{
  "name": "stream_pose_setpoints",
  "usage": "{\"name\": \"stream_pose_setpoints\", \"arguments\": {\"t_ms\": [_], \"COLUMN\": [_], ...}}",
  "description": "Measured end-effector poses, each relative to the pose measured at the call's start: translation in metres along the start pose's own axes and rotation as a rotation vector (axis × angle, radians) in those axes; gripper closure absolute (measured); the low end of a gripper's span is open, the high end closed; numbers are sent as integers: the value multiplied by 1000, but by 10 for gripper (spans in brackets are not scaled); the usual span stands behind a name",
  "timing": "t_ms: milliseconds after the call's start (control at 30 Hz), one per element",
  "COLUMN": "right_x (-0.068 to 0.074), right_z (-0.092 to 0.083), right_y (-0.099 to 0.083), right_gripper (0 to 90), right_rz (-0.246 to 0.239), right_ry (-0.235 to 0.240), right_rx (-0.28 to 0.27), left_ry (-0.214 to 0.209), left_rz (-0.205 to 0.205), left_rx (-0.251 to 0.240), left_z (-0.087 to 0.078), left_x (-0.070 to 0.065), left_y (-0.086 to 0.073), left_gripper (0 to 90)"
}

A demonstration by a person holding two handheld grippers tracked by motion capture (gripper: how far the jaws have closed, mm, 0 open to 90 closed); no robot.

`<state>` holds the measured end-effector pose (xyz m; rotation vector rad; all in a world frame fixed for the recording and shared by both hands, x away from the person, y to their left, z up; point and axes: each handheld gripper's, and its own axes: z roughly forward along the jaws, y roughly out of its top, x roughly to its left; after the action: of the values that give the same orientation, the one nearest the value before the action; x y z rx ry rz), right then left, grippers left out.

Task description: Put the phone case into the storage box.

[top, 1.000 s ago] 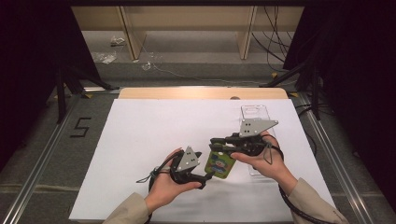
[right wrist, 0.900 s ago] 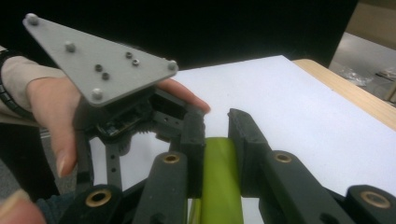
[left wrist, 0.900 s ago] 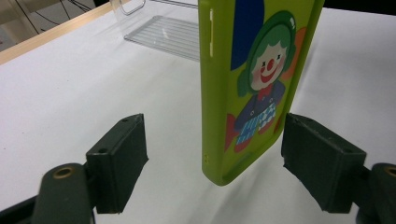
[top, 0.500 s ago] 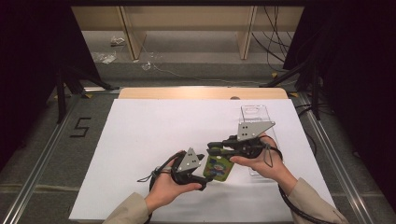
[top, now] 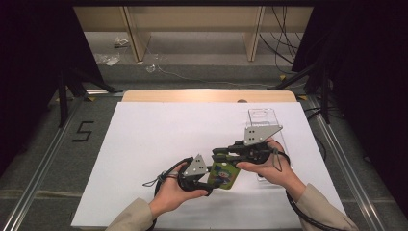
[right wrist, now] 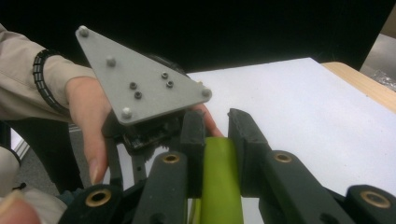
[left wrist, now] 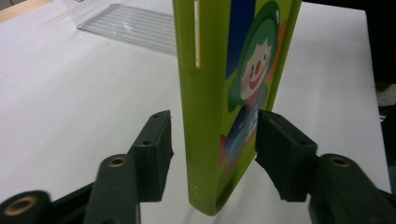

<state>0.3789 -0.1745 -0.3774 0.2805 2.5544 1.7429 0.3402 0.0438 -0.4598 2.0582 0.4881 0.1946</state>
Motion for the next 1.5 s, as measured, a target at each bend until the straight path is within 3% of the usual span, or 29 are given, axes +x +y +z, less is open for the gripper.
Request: {"name": "stream_pose_setpoints", "arguments": {"t_ms": [167, 467, 1500], "right_x": [1, 3, 3], "right_z": [1, 1, 1], "right_y": [0, 1, 2], "right_gripper": [775, 774, 748], "right_rz": [0, -1, -15], "right_ry": [6, 21, 25], "right_rx": [0, -12, -35], "left_ry": [-32, -21, 4], "left_rz": [-8, -32, -16], "left_rx": [0, -1, -2], "left_z": [-2, -6, -9], "left_x": [0, 3, 3], "left_y": [1, 2, 4], "left_gripper": [589, 760, 768]}}
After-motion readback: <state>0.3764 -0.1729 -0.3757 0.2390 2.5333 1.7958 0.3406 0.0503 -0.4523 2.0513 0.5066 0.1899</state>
